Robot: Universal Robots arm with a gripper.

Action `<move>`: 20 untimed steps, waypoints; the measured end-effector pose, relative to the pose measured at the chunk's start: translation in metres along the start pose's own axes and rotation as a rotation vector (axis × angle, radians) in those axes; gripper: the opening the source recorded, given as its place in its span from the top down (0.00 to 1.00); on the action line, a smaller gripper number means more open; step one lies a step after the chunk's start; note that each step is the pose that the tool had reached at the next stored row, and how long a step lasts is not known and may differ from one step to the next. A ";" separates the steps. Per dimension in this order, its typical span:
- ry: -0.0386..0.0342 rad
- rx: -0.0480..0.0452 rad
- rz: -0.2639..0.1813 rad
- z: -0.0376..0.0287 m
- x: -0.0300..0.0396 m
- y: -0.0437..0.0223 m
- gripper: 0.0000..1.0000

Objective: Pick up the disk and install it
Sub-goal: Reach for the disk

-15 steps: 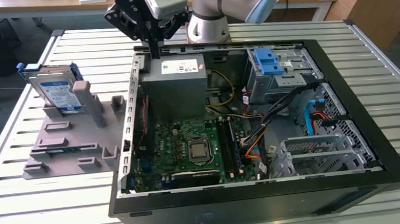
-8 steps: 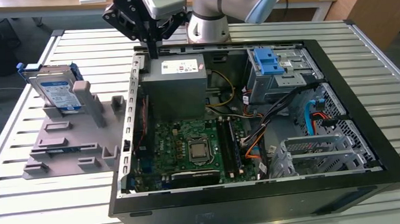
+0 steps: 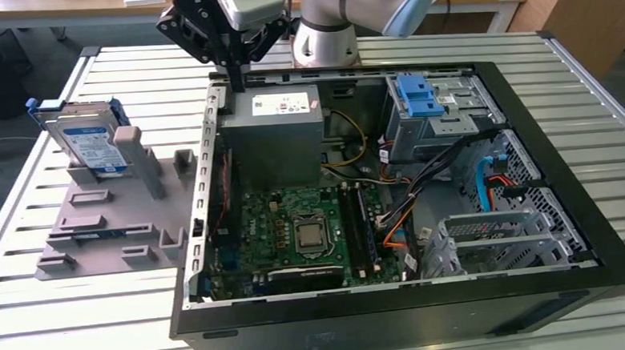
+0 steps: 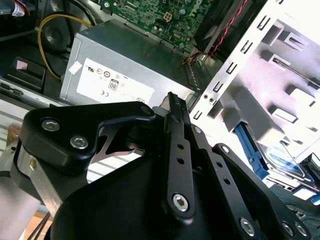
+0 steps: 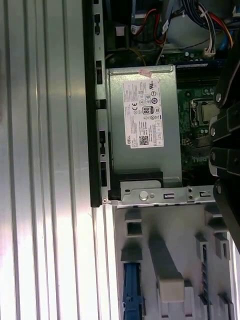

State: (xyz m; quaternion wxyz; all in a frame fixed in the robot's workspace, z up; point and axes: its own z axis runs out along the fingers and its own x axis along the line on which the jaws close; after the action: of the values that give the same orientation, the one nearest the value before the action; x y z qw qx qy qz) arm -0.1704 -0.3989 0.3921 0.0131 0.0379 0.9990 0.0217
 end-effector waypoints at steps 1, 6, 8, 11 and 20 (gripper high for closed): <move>0.0000 0.0000 0.000 0.0000 0.0003 0.0000 0.89; 0.0000 0.0000 0.000 -0.0001 0.0022 -0.0002 0.89; 0.0000 0.0000 0.000 -0.0001 0.0029 -0.0002 0.89; 0.0001 0.0001 0.000 -0.0002 0.0040 -0.0003 0.89; 0.0000 0.0000 0.000 -0.0002 0.0081 -0.0006 0.89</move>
State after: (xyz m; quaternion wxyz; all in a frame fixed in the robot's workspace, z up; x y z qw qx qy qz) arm -0.1785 -0.3990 0.3921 0.0131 0.0379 0.9990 0.0217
